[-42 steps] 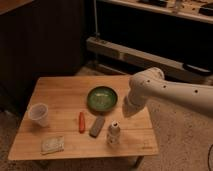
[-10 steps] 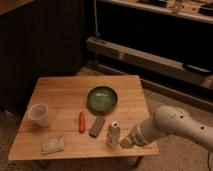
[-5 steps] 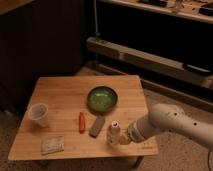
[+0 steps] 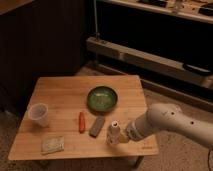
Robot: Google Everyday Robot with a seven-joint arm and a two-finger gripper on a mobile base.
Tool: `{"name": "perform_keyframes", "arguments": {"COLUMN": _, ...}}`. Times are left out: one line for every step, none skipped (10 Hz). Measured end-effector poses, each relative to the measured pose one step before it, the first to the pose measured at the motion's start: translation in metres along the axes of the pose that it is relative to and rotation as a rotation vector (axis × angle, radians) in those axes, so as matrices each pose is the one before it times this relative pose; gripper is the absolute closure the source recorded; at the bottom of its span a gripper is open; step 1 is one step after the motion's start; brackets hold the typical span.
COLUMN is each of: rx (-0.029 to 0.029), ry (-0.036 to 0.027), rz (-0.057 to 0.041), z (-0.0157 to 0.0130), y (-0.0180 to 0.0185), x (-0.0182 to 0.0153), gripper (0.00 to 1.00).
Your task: Knock the bottle over
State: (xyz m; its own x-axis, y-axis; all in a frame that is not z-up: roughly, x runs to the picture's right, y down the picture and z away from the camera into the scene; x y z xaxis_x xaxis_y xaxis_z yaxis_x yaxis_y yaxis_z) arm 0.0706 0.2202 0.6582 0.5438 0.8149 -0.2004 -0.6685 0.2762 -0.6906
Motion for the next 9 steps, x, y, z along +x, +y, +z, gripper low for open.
{"name": "perform_keyframes", "arguments": {"rx": 0.00325, "ry": -0.00172, "rz": 0.00062, "z": -0.00022, "y": -0.00153, "x": -0.00074, "gripper": 0.96}}
{"name": "perform_keyframes", "arguments": {"rx": 0.00066, "ry": -0.00048, "rz": -0.00053, "z": 0.00142, "y": -0.00035, "x": -0.00080, "gripper": 0.96}}
{"name": "perform_keyframes", "arguments": {"rx": 0.00267, "ry": 0.00082, "rz": -0.00107, "z": 0.00120, "y": -0.00060, "x": -0.00042, "gripper": 0.96}}
{"name": "perform_keyframes", "arguments": {"rx": 0.00599, "ry": -0.00100, "rz": -0.00317, "z": 0.00066, "y": -0.00112, "x": -0.00146, "gripper": 0.96}}
{"name": "perform_keyframes", "arguments": {"rx": 0.00646, "ry": -0.00130, "rz": -0.00012, "z": -0.00004, "y": -0.00171, "x": -0.00036, "gripper": 0.96}}
{"name": "perform_keyframes", "arguments": {"rx": 0.00385, "ry": -0.00150, "rz": 0.00094, "z": -0.00027, "y": -0.00138, "x": -0.00053, "gripper": 0.96}}
{"name": "perform_keyframes", "arguments": {"rx": 0.00228, "ry": -0.00020, "rz": -0.00027, "z": 0.00116, "y": -0.00096, "x": -0.00071, "gripper": 0.96}}
{"name": "perform_keyframes", "arguments": {"rx": 0.00209, "ry": -0.00035, "rz": -0.00164, "z": 0.00117, "y": -0.00006, "x": -0.00145, "gripper": 0.96}}
{"name": "perform_keyframes", "arguments": {"rx": 0.00305, "ry": -0.00109, "rz": -0.00148, "z": 0.00104, "y": -0.00020, "x": -0.00182, "gripper": 0.96}}
